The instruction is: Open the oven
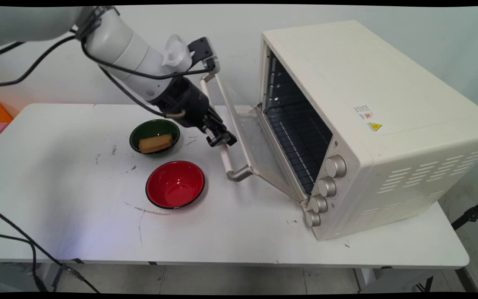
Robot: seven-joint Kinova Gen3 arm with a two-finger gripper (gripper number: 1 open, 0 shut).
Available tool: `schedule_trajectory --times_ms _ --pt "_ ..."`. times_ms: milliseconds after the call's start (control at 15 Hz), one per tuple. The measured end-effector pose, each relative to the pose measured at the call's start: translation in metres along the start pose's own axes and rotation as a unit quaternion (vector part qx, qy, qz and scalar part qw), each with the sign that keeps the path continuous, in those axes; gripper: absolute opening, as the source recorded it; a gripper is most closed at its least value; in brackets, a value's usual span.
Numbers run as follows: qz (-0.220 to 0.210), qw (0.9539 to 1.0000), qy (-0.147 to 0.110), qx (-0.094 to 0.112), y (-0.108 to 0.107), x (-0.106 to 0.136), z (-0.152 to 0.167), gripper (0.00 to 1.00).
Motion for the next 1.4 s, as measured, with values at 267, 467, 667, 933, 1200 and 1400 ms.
schedule_trajectory --times_ms 267,467,667,933,1200,1400 --pt "-0.013 0.9998 0.014 0.000 -0.005 -0.024 0.003 0.00" --pt "-0.019 0.9996 0.022 -0.001 -0.007 -0.038 0.005 0.00" --pt "-0.022 0.9991 0.036 -0.004 -0.008 -0.057 0.008 0.00" --pt "-0.018 0.9984 0.052 -0.010 -0.005 -0.084 0.014 0.00" --pt "-0.012 0.9978 0.063 -0.015 -0.002 -0.107 0.020 0.00" --pt "-0.009 0.9973 0.070 -0.018 0.000 -0.122 0.023 0.00"
